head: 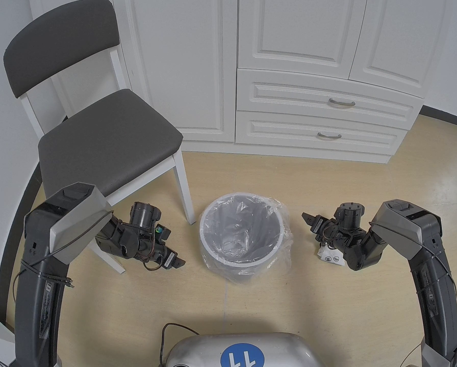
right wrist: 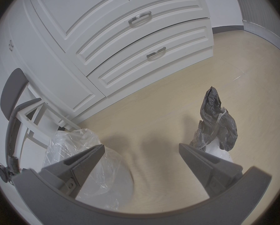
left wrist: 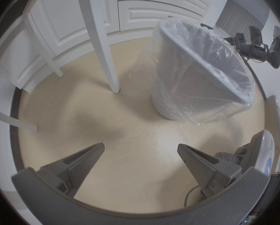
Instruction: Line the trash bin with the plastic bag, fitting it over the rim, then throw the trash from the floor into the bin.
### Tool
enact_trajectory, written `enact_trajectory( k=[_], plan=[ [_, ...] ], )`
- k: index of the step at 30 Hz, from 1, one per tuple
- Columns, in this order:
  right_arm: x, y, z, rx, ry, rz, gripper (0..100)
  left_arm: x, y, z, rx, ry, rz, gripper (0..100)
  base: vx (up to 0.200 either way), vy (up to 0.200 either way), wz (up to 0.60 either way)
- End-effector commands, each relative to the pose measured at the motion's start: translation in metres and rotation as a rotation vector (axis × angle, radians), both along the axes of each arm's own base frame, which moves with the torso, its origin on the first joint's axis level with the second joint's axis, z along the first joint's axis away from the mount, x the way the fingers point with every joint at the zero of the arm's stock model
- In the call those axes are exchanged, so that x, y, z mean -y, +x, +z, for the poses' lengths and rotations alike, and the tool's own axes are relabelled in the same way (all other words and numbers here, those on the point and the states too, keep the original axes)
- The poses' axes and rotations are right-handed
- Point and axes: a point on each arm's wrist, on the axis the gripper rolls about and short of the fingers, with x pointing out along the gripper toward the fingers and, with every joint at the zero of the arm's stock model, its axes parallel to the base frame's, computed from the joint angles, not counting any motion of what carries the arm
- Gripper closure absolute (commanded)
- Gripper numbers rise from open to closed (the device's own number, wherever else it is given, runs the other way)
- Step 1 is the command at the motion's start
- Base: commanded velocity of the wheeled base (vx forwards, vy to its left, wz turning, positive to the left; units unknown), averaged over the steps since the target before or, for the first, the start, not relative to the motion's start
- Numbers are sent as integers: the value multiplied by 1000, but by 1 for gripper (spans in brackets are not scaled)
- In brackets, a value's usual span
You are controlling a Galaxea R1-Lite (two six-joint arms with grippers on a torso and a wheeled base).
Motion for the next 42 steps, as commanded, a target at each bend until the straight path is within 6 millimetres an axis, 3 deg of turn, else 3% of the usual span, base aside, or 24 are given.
enact_trajectory(
  k=[1,6,10,15,17,21,25,30,35,39,42],
  plan=[
    [0,0,-1,-2,-3,-6,0,26,-27,51,53,19,8,0,0,0,0],
    [0,0,-2,-4,-5,-7,0,48,-49,71,68,27,68,0,0,0,0],
    [0,0,-2,-3,-15,-17,0,51,-70,83,77,44,70,0,0,0,0],
    [1,0,-3,-12,-24,-32,0,44,-92,103,93,9,107,0,0,0,0],
    [1,0,-4,-32,-37,-29,0,35,-114,116,113,-54,159,0,0,0,0],
    [1,0,-4,-55,-48,-40,0,21,-139,130,172,-106,182,0,0,0,0],
    [2,0,-4,-37,-163,-56,0,9,-171,153,293,-195,182,0,0,0,0],
    [6,-8,-2,-8,-333,-55,0,3,-198,180,377,-294,190,0,0,0,0],
    [15,-30,23,19,-434,-3,0,-5,-215,195,401,-380,226,0,0,0,0],
    [18,-42,53,47,-493,10,0,-7,-218,197,397,-414,244,0,0,0,0],
    [21,-63,87,75,-560,26,0,-7,-220,205,423,-442,238,0,0,0,0]
  ],
)
